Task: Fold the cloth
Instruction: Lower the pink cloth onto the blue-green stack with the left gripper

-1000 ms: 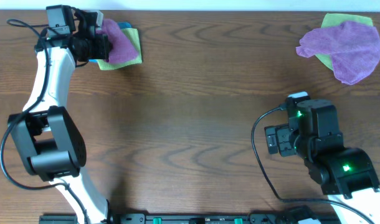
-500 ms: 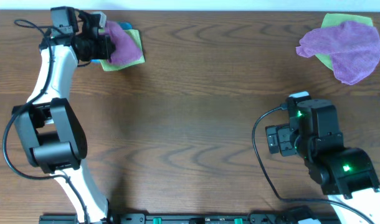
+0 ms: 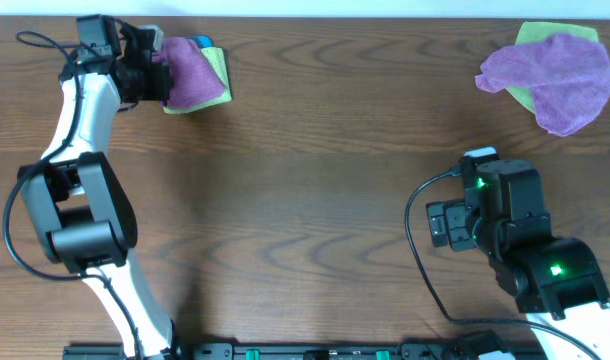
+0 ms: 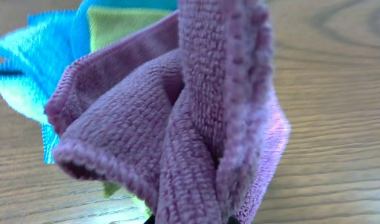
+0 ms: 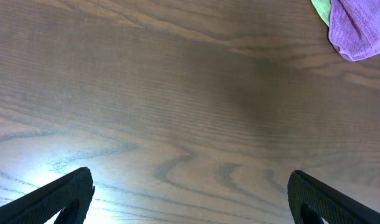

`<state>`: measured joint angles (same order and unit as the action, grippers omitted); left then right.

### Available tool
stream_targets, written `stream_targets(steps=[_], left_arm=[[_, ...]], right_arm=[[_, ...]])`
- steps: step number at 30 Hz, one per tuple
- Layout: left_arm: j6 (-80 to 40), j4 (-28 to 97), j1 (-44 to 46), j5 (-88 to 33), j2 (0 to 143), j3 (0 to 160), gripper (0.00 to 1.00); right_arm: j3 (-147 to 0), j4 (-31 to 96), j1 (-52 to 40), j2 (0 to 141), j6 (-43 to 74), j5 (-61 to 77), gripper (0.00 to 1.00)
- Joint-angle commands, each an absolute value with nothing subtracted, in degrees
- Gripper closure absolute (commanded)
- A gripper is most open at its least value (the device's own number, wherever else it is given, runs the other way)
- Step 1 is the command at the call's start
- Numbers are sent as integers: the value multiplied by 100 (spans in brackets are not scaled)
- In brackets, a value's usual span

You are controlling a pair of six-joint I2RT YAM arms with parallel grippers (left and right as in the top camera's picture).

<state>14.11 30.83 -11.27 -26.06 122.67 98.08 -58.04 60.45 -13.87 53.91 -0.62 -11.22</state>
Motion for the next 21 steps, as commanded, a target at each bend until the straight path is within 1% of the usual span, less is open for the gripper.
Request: stream_targets(steps=[1,13,18,21], left_arm=[[1653,3074,-1245,-2508,12505,9929,94],[1802,2486,-1503,-2519,12536,9929,94],[1802,2200,-1542,-2773,12536,9929,94],[1802,2005,-1542,-2867,12560,9929,94]], right_arm=[[-5804,6042,-1337,5358,16,-1175,1],[-5804,6042,-1337,5358,19,-810,1],[-5804,6042,-1337,5358,19,-808,1],[-5804,6045,-1337,5358,19,-578,1]])
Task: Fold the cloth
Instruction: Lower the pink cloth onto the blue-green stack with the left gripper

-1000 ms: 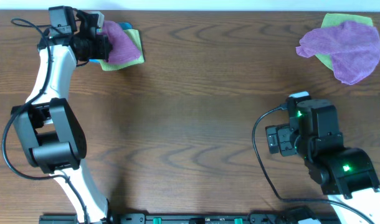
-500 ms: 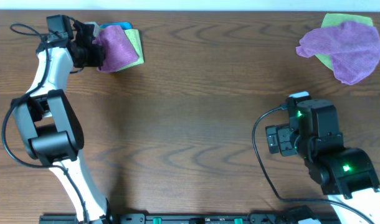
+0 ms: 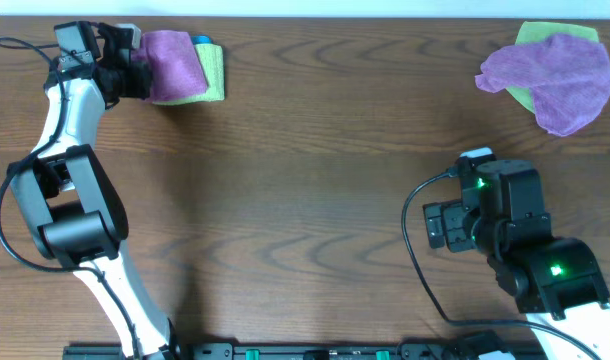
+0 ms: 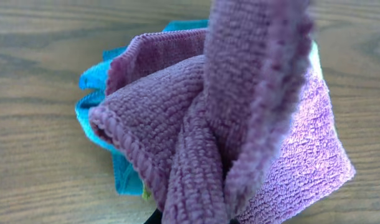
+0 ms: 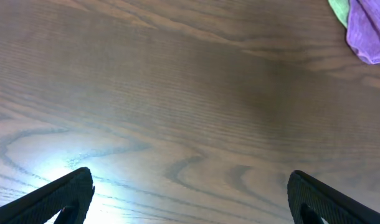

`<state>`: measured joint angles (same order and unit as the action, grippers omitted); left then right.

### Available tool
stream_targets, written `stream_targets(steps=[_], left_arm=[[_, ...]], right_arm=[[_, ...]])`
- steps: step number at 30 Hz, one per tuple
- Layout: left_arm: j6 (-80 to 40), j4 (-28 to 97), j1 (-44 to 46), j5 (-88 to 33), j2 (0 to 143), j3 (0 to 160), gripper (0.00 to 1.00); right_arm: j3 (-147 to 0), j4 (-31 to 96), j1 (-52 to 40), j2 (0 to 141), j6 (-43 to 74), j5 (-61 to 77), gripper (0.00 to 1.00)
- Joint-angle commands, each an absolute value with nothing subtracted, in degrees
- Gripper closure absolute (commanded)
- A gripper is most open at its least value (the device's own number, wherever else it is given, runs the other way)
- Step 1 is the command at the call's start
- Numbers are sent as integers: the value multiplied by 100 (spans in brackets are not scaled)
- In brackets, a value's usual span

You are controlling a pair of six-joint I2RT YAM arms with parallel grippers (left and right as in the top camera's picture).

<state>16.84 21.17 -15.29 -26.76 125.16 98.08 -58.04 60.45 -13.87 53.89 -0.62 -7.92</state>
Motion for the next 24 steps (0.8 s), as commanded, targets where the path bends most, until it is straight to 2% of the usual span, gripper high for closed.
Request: stream_targets(steps=[1,4,5,13,16,17,24], left_arm=[[1802,1966,-1542,-2908,12589,9929,94],[1774,1935,-1542,-3144,12713,9929,94],[1747,1935,-1542,-3157,12772,9929,91],[1529,1669,-1544,-3085,12986,9929,54],[1452,1553,-1546,-2908,12986,9929,9],[1452,1542,-1546,-2891,12986,9929,5],[1323,1584,-1549,-2480,12986,10252,5]], right_arm=[[-5804,6045,-1337,5358,19,-539,1],[-5804,6045,-1337,5358,21,-405,1],[-5804,6045,-1337,5358,19,-353,1],[-5804,6042,-1337,5358,40,-43,1],[-5804,6042,-1337,5358,38,73,1],[-5804,6045,-1337,5358,38,91,1],[-5804,6045,-1337,5358,40,115,1]])
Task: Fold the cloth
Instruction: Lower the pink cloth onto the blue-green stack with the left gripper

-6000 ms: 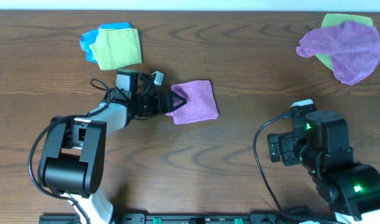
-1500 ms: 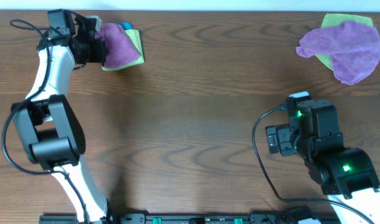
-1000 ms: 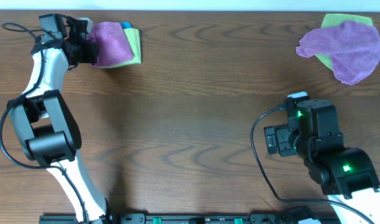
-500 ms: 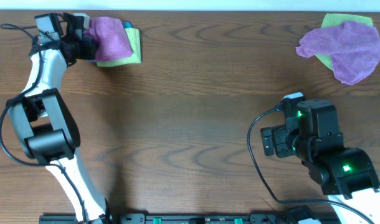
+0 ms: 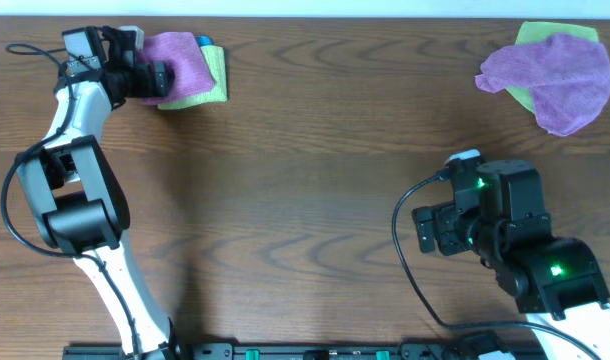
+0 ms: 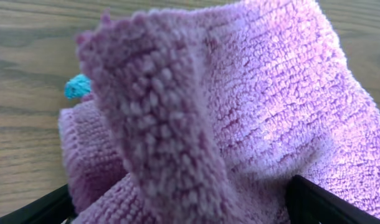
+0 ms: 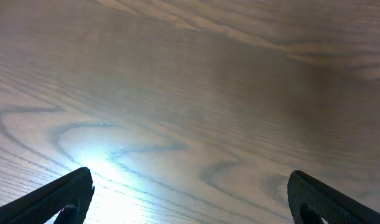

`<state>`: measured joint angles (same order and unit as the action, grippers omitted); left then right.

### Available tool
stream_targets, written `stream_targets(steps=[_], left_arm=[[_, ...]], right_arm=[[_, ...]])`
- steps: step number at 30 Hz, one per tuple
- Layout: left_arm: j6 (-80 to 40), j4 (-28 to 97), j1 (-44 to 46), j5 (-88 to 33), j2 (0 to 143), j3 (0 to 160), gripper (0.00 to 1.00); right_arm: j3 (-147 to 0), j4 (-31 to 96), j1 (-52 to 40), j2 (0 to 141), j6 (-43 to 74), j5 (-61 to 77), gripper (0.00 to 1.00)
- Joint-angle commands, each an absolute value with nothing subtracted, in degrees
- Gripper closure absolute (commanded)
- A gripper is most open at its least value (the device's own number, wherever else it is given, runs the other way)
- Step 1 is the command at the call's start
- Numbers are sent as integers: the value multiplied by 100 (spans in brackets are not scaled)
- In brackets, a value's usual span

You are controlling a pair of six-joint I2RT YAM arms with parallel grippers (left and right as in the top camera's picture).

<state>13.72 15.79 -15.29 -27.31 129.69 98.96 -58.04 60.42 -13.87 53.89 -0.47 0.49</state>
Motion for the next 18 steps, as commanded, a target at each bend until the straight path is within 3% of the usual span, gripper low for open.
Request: stream_targets(steps=[1,11,18], left_arm=[[1323,1586,-1549,-2421,12984,10331,5],[1262,1918,-1551,-1984,12984,11192,5],[1260,2895,-1551,-1962,12951,11651,5]], right_arm=[[-5804,6045,-1337,5358,40,115,1],[-5804,6047,-1358,5358,38,202,1],[-5804,5859,-1356,5358,36,198,1]])
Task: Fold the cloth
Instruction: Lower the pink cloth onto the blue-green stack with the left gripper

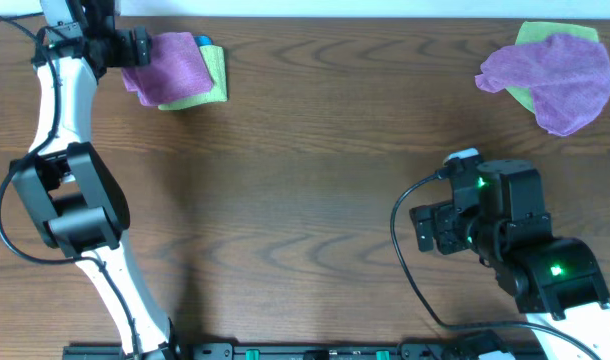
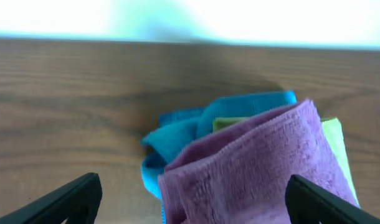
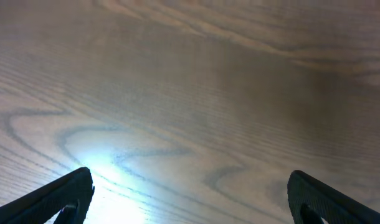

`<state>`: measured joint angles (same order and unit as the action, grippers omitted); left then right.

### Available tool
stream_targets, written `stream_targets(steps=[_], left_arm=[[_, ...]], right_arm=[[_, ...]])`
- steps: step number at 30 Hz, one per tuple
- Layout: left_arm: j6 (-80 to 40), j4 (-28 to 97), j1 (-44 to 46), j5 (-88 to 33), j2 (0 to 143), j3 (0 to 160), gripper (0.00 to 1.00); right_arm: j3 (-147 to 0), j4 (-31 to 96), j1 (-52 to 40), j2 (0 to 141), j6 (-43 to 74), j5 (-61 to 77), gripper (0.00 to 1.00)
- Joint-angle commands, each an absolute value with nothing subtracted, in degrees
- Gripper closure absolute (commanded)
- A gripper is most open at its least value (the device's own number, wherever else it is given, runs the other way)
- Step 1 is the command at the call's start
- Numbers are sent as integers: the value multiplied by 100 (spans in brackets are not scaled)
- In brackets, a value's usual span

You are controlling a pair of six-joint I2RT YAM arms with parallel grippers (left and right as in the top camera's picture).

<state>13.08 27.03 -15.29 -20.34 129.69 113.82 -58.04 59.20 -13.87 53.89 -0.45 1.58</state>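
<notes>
A purple cloth (image 1: 170, 63) lies folded on top of a green cloth (image 1: 211, 88) and a blue one (image 1: 203, 41) at the table's far left. In the left wrist view the purple cloth (image 2: 258, 171) covers most of the blue (image 2: 180, 138) and green (image 2: 332, 142) layers. My left gripper (image 1: 135, 46) is open just left of the stack, and its jaws (image 2: 193, 200) stand wide, holding nothing. My right gripper (image 1: 427, 228) is open low over bare wood (image 3: 190, 200), far from any cloth.
A crumpled purple cloth (image 1: 557, 78) lies on a green one (image 1: 555, 31) at the far right corner. The table's far edge (image 2: 177, 38) runs just behind the left stack. A black cable (image 1: 410, 250) loops beside the right arm.
My left gripper, which was open with the purple cloth filling the space between its jaws, now stands back from the stack toward the far left edge. The right arm has not moved.
My left gripper was shut on a bunched fold of the purple cloth over the blue and green stack. It still pinched the cloth further back and left. Then it was open with the cloth lying on the stack, and now it is clear of the cloth.
</notes>
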Motion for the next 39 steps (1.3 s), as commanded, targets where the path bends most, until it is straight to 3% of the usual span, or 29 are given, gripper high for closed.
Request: stream_targets(steps=[1,2,8,9,19,24,39], left_arm=[[1260,3151,-1551,-2003,12908,11775,4],[1260,3312,-1551,-2067,12864,11858,6],[854,3776,-1551,-2255,12280,12070,66],[746,3782,-1551,-2255,12160,12070,92],[617,5085,-1201,-2239,11955,12057,94],[602,5437,-762,-1258,12464,12038,94],[152,4622,-943,-408,12993,12038,94]], right_arm=[[-5804,5789,-1356,5360,36,198,1],[-5804,5732,-1356,5365,36,198,1],[-5804,5487,-1356,5378,34,183,1],[-5804,5433,-1356,5393,32,143,1],[-5804,5345,-1321,5596,8,-25,1],[-5804,5356,-1313,5867,10,-49,1],[-5804,5439,-1313,6082,-10,-366,1]])
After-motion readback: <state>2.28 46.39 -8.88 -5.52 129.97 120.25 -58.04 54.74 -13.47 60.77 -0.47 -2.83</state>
